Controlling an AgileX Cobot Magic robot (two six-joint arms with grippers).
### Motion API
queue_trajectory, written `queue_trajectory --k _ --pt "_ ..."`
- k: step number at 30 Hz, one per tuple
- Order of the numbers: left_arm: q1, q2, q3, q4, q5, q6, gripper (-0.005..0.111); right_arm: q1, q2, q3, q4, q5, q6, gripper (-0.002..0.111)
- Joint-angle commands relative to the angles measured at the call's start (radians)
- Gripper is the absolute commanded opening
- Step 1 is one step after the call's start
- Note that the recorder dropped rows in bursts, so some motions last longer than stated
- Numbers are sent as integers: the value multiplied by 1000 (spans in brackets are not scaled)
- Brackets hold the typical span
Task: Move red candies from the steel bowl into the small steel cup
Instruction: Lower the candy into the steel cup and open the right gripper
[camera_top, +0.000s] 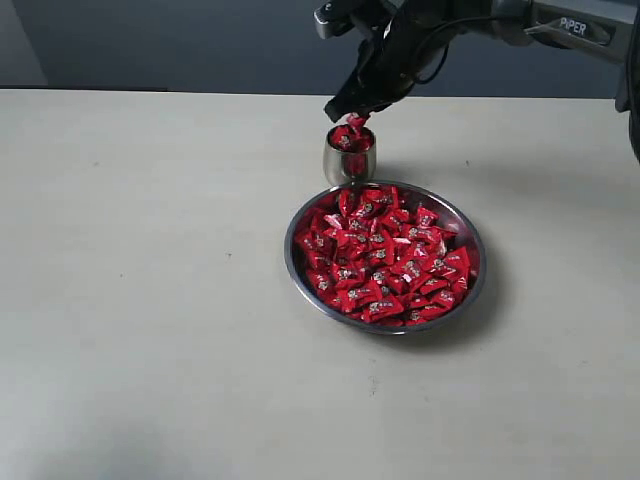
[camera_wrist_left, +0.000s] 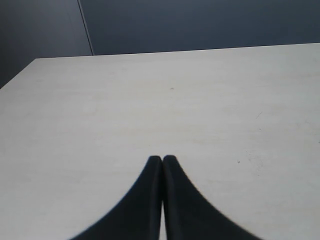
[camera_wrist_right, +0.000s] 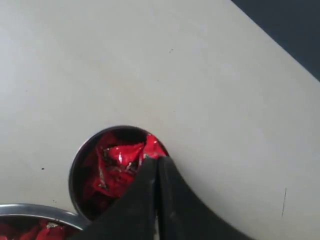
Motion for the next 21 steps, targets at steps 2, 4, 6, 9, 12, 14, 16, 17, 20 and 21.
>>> queue_trajectory --k 2,4,6,9,12,14,16,17,20,21 --pt "-7 -5 5 2 -8 -1 0 -7 -4 -6 8 -3 -24 -1" --pt "-7 -5 5 2 -8 -1 0 -7 -4 -6 8 2 -29 -1" --pt "-7 -5 5 2 -8 -1 0 -7 -4 -6 8 9 -50 -1" --pt "-7 -5 5 2 -8 -1 0 -7 -4 -6 8 13 -54 -1" --pt "-7 -5 5 2 -8 -1 0 -7 -4 -6 5 17 -54 -1" --pt "-7 -5 5 2 -8 -1 0 -7 -4 -6 5 14 -54 -1" --pt "-7 -5 5 2 -8 -1 0 -7 -4 -6 5 14 -54 -1" --pt "-7 -5 5 2 -8 -1 0 -7 -4 -4 5 14 -54 -1" --pt "-7 -5 5 2 -8 -1 0 -7 -2 -4 5 10 -54 -1" --pt "-7 -5 5 2 -8 -1 0 -7 2 -4 8 10 -54 -1"
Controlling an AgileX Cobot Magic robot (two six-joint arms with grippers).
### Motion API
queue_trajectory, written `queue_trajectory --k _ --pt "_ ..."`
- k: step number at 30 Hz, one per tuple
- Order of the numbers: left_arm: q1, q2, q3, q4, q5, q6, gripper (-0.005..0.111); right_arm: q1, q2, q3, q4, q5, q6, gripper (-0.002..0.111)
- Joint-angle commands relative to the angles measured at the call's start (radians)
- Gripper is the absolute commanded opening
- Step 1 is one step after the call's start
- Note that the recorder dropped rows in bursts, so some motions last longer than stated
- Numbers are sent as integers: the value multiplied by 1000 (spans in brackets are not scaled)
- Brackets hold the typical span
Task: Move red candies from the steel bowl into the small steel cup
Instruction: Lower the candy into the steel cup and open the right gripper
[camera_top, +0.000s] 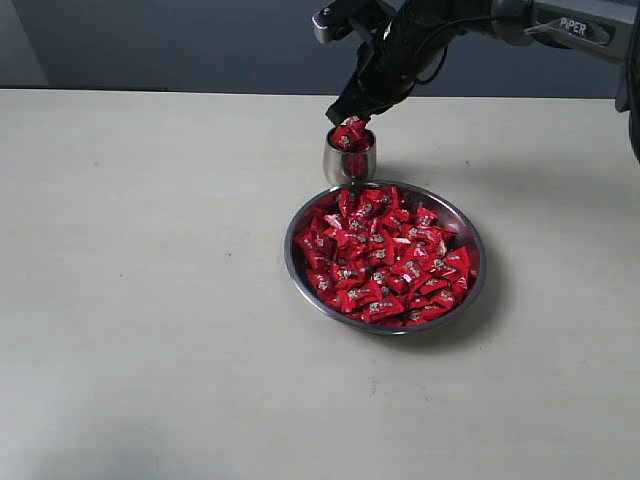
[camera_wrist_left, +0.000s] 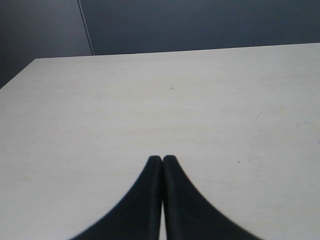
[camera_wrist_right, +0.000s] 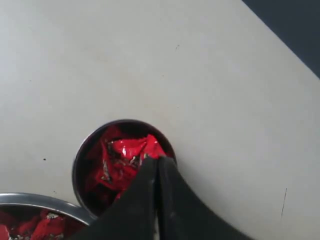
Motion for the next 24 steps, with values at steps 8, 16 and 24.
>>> queue_trajectory --k 8,16,24 --pt "-7 -5 5 2 -8 -1 0 -7 31 -4 7 -4 -6 -1" --pt "-7 -5 5 2 -8 -1 0 -7 33 -4 9 -6 -4 -1" --pt "-7 -5 5 2 -8 -1 0 -7 33 -4 22 -6 -4 19"
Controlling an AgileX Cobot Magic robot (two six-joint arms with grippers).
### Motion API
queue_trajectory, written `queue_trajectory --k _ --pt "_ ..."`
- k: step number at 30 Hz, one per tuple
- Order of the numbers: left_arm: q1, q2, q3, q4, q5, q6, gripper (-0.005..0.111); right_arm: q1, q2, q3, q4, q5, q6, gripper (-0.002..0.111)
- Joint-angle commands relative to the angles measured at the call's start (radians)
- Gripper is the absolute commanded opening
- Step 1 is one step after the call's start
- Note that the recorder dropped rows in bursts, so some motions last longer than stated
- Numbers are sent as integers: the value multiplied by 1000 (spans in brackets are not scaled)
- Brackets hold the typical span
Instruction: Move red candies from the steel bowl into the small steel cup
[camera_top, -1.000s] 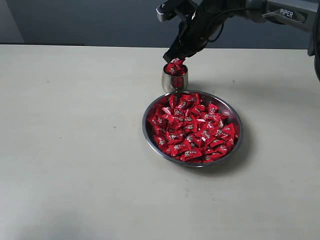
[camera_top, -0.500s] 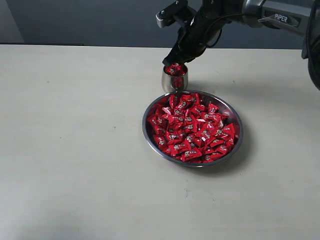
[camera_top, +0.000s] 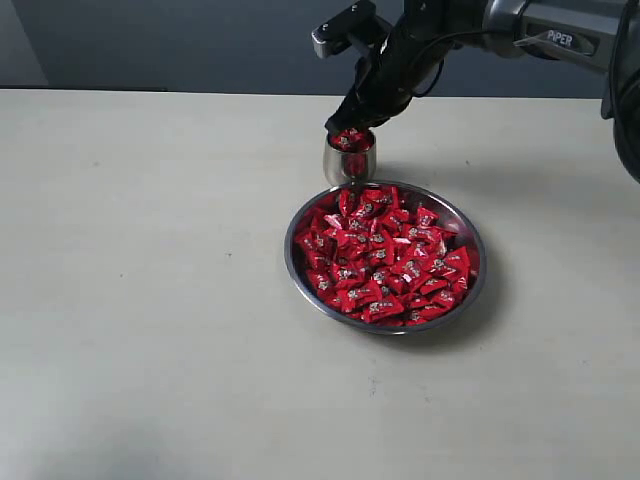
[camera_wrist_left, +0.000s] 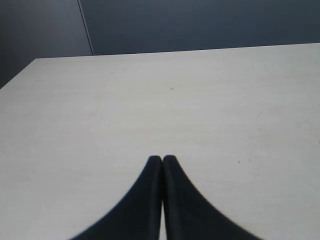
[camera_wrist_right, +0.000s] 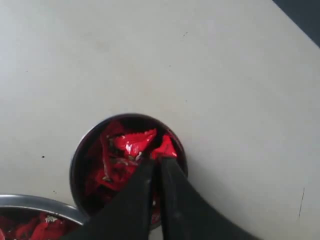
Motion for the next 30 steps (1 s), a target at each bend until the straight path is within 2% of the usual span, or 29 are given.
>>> queue_trajectory --k 1,3,5,20,25,29,30 --pt "-7 -5 5 2 -8 -1 0 -7 -1 -4 13 -4 -4 25" --pt "-7 -5 5 2 -8 -1 0 -7 -1 -4 13 -6 -4 34" --pt "-7 -5 5 2 -8 -1 0 -7 -1 -4 13 -6 -4 38" --pt "-7 -5 5 2 -8 -1 0 -13 -80 -6 22 -8 1 38" --pt "-7 -5 5 2 -8 -1 0 -13 -130 -6 22 52 5 38" --pt "-7 -5 5 2 -8 -1 0 -14 -160 -4 22 106 104 37" --pt "-7 -5 5 2 -8 -1 0 -16 -168 5 22 108 128 34"
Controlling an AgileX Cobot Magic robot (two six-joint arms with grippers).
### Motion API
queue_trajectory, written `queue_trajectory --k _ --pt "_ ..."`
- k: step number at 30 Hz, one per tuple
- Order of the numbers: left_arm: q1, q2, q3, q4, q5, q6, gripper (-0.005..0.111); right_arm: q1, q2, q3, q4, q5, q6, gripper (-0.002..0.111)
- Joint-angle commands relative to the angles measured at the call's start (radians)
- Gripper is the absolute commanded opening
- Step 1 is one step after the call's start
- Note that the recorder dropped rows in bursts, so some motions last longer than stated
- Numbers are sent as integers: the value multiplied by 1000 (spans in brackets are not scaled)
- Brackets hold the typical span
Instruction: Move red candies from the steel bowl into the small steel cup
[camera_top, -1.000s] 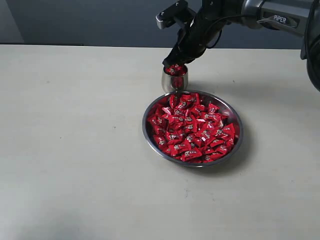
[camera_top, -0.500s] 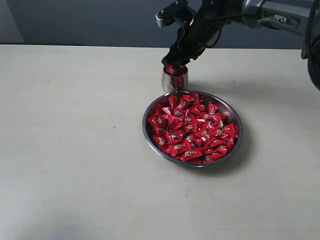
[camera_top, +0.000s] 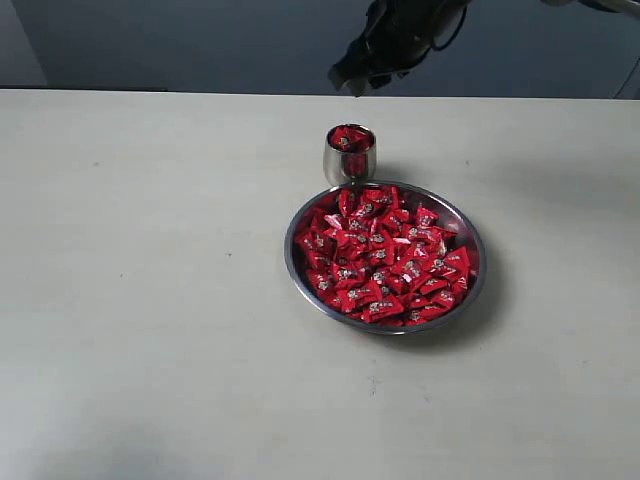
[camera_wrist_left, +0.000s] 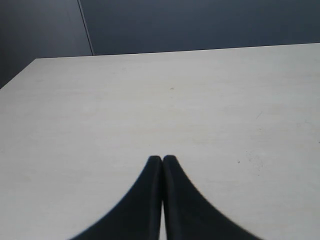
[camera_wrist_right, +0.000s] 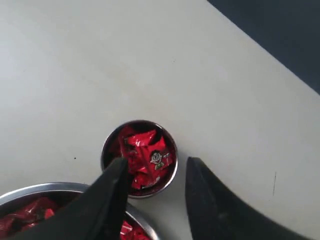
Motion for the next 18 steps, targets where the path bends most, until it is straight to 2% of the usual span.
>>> queue_trajectory --k 1,2,4,12,18 --pt "-7 -5 5 2 -8 -1 0 -12 -42 19 2 22 86 28" --pt "-7 -5 5 2 -8 -1 0 -16 -63 57 4 -6 98 15" --pt "-7 -5 5 2 -8 -1 0 -25 -116 152 28 -78 102 0" --pt "-7 -5 5 2 -8 -1 0 -74 -389 520 51 -333 143 0" --pt "-7 -5 5 2 -8 -1 0 -100 -672 789 55 -428 143 0"
